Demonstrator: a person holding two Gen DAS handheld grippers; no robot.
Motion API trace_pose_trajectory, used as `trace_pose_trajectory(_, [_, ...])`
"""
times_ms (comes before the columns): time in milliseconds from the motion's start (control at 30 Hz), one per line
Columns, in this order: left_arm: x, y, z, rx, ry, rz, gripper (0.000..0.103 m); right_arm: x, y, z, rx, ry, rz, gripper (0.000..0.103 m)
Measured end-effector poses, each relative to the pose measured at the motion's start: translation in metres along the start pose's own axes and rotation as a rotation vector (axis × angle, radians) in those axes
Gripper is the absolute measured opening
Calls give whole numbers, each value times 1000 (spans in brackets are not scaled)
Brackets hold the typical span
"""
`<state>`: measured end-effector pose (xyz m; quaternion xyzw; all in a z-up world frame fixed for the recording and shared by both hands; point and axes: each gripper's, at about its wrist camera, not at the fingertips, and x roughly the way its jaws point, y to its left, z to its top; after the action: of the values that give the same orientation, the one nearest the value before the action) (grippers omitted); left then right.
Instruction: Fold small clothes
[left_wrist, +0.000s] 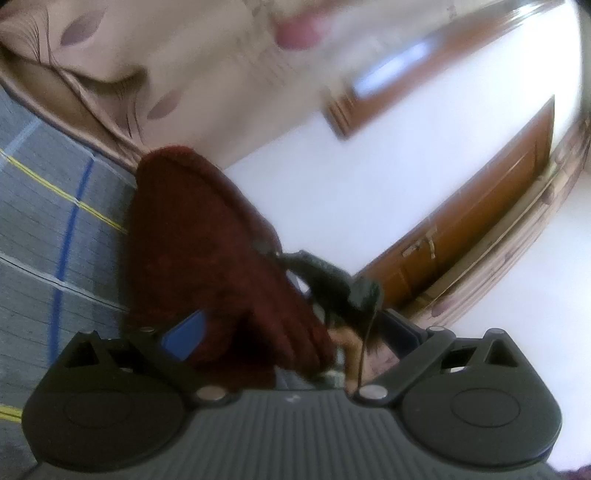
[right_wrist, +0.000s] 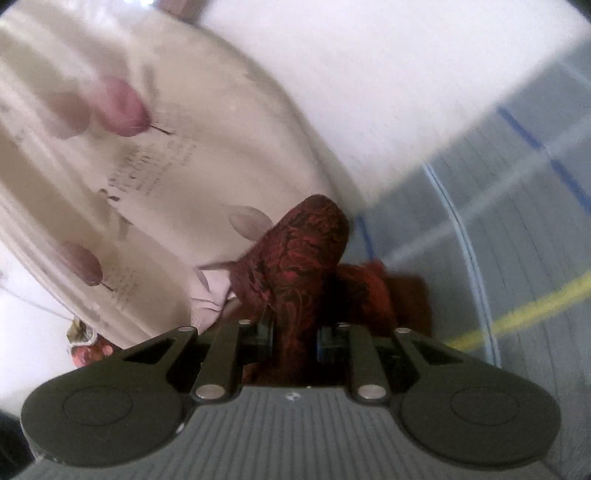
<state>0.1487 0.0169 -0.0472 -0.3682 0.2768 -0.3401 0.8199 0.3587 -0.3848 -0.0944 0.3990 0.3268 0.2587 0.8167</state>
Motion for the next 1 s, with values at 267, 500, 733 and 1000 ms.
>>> trace_pose_trajectory(267, [17,-6,1,35,2,2,101,-44,-16,-20,120,-80,73,66])
trace_pose_trajectory(500, [24,-9,4,58,-24,23,101,-104,24,-65,29,-11,1,72])
trace_pose_trajectory(733, [22,-16,4,61,-16,44,101,-103,55,-109,-34,56,-106,50])
trace_pose_trajectory(1000, [26,-32,12,142,-23,29,101,-81,29,-125,220,60,166,30])
